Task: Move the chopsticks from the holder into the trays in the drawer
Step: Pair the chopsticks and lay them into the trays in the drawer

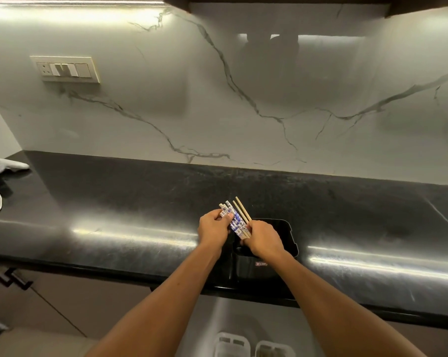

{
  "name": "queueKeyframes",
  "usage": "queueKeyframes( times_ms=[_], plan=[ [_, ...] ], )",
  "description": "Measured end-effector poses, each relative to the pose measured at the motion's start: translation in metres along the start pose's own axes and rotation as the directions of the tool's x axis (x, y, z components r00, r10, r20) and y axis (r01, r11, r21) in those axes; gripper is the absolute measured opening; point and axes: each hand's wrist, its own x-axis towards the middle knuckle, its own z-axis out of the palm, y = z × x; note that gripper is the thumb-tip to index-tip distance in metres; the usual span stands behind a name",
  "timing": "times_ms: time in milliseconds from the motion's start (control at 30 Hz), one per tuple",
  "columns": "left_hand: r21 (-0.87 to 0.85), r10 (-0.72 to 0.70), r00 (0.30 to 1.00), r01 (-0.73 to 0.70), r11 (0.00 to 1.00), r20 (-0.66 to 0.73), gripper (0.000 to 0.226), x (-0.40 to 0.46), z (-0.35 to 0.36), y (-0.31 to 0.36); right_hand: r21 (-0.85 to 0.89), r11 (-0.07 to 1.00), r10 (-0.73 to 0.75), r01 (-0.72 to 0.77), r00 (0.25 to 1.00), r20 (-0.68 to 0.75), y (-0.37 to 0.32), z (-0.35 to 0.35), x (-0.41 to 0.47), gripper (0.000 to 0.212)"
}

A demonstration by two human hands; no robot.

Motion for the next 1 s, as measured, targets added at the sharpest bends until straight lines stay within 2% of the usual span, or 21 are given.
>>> queueKeyframes(
  times_ms=[67,167,267,500,633,833,1000],
  plan=[
    [0.023,0.009,1.000,-0.009,1.000,-0.008,0.014,-0.001,-0.001,0.000,0.018,1.000,0.002,-0.002,1.000,0.009,0.003,0.000,0.001,0.020],
    [0.056,0.030,0.999,-0.028,0.998,-0.040,0.013,-0.002,-0.004,-0.001,0.092,0.995,0.023,-0.026,0.999,0.034,0.008,-0.003,0.003,0.024],
    [0.044,0.029,0.998,-0.026,0.999,-0.057,0.014,-0.003,-0.005,-0.002,0.112,0.993,0.025,-0.029,0.999,0.042,0.012,-0.009,0.006,0.020],
    [0.005,-0.003,0.998,0.004,1.000,-0.059,0.018,-0.005,-0.007,-0.005,0.035,0.999,0.027,-0.024,0.997,-0.071,0.014,-0.010,0.008,0.020],
    [0.007,-0.024,0.999,0.025,1.000,-0.036,0.018,-0.008,-0.005,-0.005,0.032,0.998,0.057,-0.057,0.998,-0.018,0.012,-0.004,0.007,0.032],
    [0.017,-0.035,0.999,0.036,0.999,-0.039,0.022,-0.012,-0.005,-0.005,-0.060,0.998,0.023,-0.022,1.000,0.012,0.012,-0.007,0.009,0.018],
    [-0.004,-0.046,0.998,0.046,0.999,-0.042,0.017,-0.016,-0.003,-0.003,0.002,1.000,0.025,-0.025,1.000,0.006,0.015,-0.013,0.004,0.023]
  ],
)
